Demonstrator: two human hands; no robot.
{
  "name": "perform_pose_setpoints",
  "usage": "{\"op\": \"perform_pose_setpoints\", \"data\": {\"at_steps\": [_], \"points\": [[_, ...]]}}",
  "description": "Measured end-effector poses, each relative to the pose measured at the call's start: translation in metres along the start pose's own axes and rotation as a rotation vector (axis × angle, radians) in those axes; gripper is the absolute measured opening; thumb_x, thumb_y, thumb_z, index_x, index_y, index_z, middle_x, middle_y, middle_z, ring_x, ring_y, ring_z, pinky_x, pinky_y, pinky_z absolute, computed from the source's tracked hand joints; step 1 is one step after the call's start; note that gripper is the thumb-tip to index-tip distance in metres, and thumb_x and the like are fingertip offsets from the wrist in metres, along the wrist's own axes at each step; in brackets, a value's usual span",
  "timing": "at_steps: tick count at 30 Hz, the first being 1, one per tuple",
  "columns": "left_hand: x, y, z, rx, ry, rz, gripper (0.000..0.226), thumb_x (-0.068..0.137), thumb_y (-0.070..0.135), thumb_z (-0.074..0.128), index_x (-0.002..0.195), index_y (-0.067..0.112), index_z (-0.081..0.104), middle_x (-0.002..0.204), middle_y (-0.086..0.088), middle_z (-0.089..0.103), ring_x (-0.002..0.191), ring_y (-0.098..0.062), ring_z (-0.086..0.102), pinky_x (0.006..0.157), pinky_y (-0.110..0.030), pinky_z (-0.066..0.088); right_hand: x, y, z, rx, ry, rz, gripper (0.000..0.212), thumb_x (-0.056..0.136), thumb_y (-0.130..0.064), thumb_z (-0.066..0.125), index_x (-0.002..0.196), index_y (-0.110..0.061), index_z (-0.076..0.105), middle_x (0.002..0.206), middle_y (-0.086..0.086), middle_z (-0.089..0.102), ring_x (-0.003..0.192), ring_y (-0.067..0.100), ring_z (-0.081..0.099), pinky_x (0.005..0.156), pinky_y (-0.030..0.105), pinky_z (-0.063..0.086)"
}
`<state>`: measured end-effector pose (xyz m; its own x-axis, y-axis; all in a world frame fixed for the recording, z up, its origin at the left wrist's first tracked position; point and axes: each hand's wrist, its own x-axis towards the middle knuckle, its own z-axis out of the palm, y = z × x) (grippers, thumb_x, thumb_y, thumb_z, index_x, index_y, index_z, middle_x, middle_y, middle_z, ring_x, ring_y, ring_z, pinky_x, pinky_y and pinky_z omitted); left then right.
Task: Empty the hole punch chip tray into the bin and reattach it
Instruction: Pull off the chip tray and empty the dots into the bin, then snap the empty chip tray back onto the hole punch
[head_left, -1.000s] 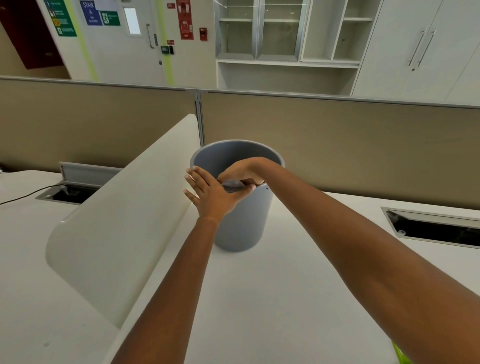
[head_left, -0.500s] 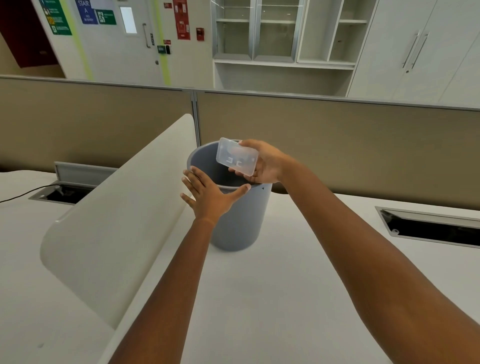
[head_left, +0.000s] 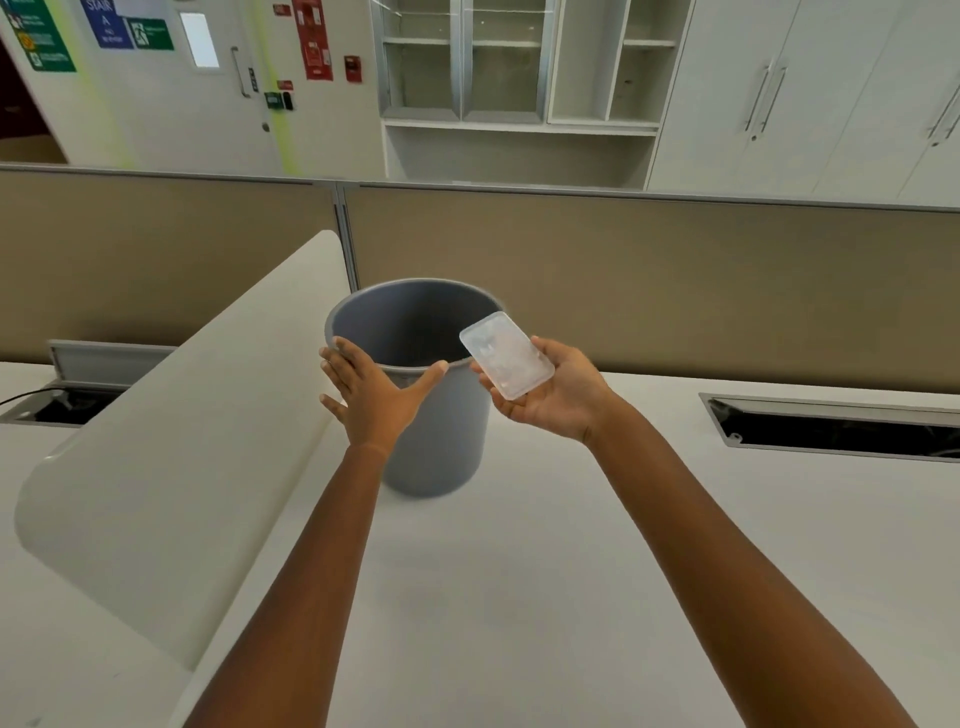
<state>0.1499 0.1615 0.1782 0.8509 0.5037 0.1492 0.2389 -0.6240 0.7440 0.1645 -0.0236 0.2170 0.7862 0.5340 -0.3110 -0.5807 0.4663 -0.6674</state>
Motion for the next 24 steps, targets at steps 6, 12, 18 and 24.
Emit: {"op": "perform_pose_setpoints", "data": {"at_steps": [6, 12, 18, 24], "points": [[-0.055, -0.002, 0.023, -0.212, 0.155, 0.039, 0.092, 0.088, 0.040, 0.052, 0.145, 0.001, -0.009, 0.157, -0.017, -0.003, 0.145, -0.031, 0.001, 0.117, -0.047, 0.005, -0.046, 0.037, -0.048, 0.099, 0.114, 0.020, 0.031, 0.096, -0.030, 0.035, 0.112, -0.005, 0.046, 0.107, 0.022, 0.057, 0.090, 0.033, 0.059, 0.063, 0.036, 0.059], [-0.136, -0.007, 0.074, -0.456, 0.007, 0.087, 0.051, 0.096, 0.022, 0.040, 0.142, 0.005, 0.026, 0.150, -0.016, 0.030, 0.138, -0.030, 0.031, 0.111, -0.038, 0.030, -0.078, 0.081, -0.083, 0.184, 0.222, 0.050, 0.030, 0.097, -0.025, 0.034, 0.098, -0.004, 0.056, 0.099, 0.023, 0.059, 0.084, 0.035, 0.059, 0.058, 0.039, 0.060], [-0.187, -0.015, 0.115, -0.952, -0.677, -0.495, 0.065, 0.094, 0.051, 0.013, 0.122, 0.010, 0.055, 0.115, -0.014, 0.065, 0.110, -0.031, 0.058, 0.095, -0.042, 0.046, -0.109, 0.113, -0.112, 0.184, 0.305, 0.073, 0.032, 0.098, -0.024, 0.033, 0.114, -0.004, 0.052, 0.105, 0.022, 0.060, 0.088, 0.033, 0.061, 0.057, 0.036, 0.060], [-0.219, -0.022, 0.135, -1.364, -0.877, -0.769, 0.067, 0.091, 0.057, 0.013, 0.108, 0.013, 0.060, 0.092, -0.013, 0.074, 0.098, -0.032, 0.059, 0.080, -0.041, 0.050, -0.132, 0.136, -0.123, 0.249, 0.306, 0.023, 0.034, 0.096, -0.020, 0.039, 0.122, -0.001, 0.051, 0.123, 0.021, 0.055, 0.095, 0.032, 0.060, 0.056, 0.035, 0.060]]}}
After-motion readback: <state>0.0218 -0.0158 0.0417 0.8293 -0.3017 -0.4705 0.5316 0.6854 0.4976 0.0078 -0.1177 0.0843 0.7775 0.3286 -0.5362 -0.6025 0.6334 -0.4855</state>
